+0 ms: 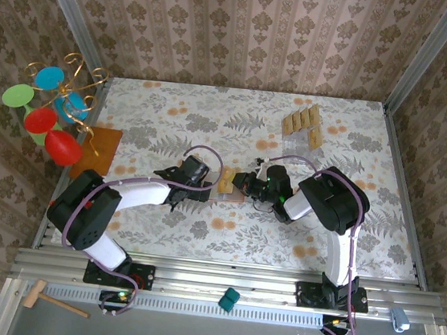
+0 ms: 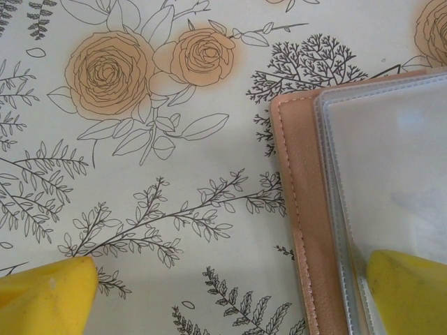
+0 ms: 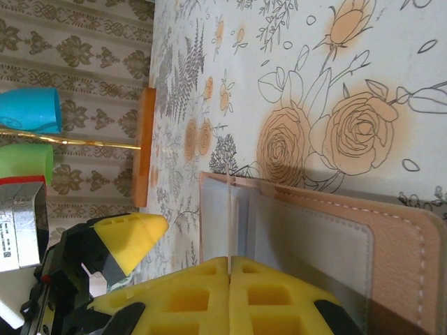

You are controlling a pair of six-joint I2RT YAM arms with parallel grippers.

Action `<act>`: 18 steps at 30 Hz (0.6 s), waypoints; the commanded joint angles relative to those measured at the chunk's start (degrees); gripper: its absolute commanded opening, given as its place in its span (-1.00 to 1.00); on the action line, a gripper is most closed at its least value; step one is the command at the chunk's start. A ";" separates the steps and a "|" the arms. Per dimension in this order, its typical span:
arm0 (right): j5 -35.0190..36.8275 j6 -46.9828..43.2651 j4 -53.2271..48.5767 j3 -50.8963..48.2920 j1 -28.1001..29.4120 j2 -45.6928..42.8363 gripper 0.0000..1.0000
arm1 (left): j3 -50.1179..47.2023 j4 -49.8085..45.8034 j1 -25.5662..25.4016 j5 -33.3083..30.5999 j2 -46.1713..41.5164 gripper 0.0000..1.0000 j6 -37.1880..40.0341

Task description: Put the credit cards into the card holder

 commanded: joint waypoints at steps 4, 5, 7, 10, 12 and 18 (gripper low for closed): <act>1.15 0.83 2.80 -1.52 0.69 1.83 -1.00 | -1.29 -2.61 0.30 -1.00 -1.00 1.00 -0.67; 1.19 0.80 2.94 -1.71 0.70 1.84 -1.00 | -1.34 -2.64 0.28 -1.08 -1.08 1.00 -0.62; 1.19 0.80 3.02 -2.18 0.70 2.01 -1.00 | -1.38 -2.71 0.26 -1.09 -1.22 1.00 -0.67; 1.10 0.75 3.31 -2.58 0.70 2.12 -1.00 | -1.37 -2.77 0.25 -1.09 -1.16 1.00 -0.66; 1.10 0.81 3.47 -2.93 0.78 2.36 -1.00 | -1.46 -2.82 0.29 -1.22 -1.33 1.00 -0.64; 1.06 0.83 3.73 -3.22 1.35 2.63 -1.00 | -1.64 -2.75 0.29 -1.36 -1.50 1.00 -0.45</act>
